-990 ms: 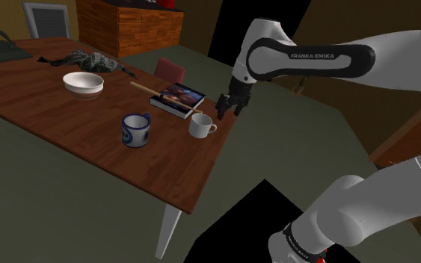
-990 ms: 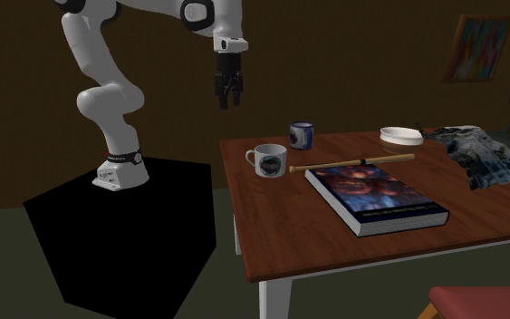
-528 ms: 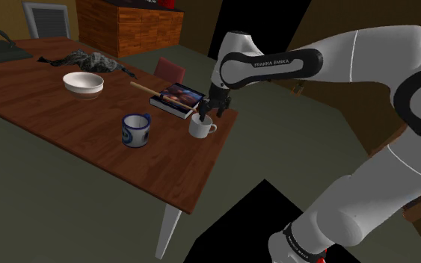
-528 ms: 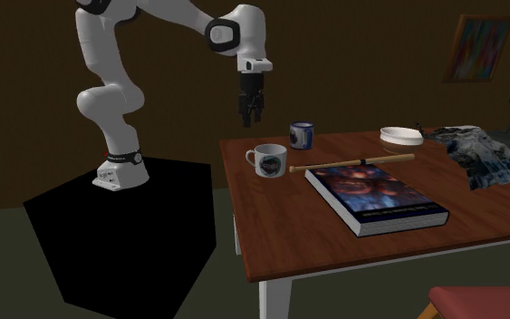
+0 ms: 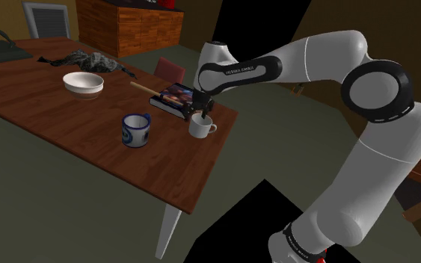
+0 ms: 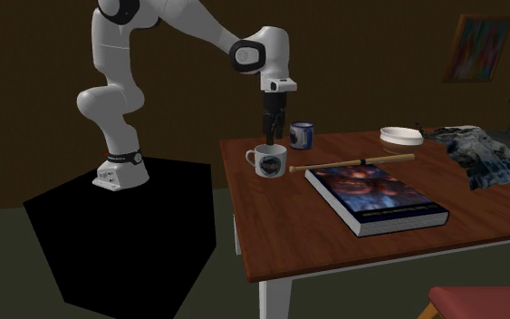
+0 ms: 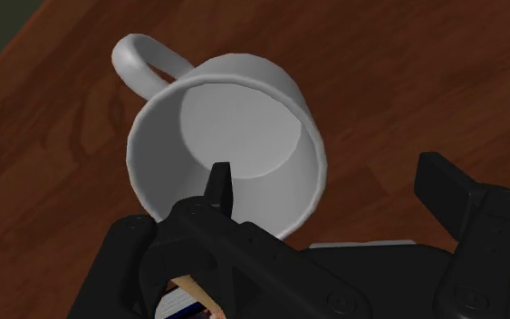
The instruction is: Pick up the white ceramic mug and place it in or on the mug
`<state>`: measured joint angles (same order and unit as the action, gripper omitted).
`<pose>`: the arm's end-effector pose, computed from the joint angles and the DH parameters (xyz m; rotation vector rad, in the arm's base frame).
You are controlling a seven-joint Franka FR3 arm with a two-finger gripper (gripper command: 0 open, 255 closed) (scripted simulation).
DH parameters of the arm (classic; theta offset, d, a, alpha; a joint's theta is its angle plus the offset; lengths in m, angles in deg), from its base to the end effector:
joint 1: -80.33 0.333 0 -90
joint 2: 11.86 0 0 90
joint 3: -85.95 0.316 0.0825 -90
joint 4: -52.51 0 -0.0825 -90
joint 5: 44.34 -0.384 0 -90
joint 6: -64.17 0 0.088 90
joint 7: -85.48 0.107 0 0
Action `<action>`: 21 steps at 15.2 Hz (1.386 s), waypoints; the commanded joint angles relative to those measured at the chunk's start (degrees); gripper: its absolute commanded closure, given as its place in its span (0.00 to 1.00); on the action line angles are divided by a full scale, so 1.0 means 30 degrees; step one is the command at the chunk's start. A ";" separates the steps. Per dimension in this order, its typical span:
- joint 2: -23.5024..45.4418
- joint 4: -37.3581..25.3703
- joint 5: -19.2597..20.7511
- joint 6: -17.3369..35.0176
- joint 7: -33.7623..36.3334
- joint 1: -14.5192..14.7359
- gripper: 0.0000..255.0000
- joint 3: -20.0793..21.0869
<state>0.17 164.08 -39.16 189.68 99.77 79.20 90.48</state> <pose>0.6028 0.0308 0.3775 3.0812 -0.2173 0.0662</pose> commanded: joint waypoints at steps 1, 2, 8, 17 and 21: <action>0.0448 -0.0005 0.0083 0.0465 0.0087 0.0012 0.00 -0.0025; 0.0580 0.0084 0.0108 0.0686 0.0103 0.0009 0.00 -0.0036; 0.1226 0.0442 0.0228 0.1685 0.0180 0.0000 0.00 -0.0091; 0.1224 0.0443 0.0227 0.1684 0.0180 0.0000 1.00 -0.0091; 0.1223 0.0444 0.0227 0.1684 0.0180 0.0000 1.00 -0.0091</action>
<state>3.83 165.41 -38.48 194.73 100.31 79.20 90.21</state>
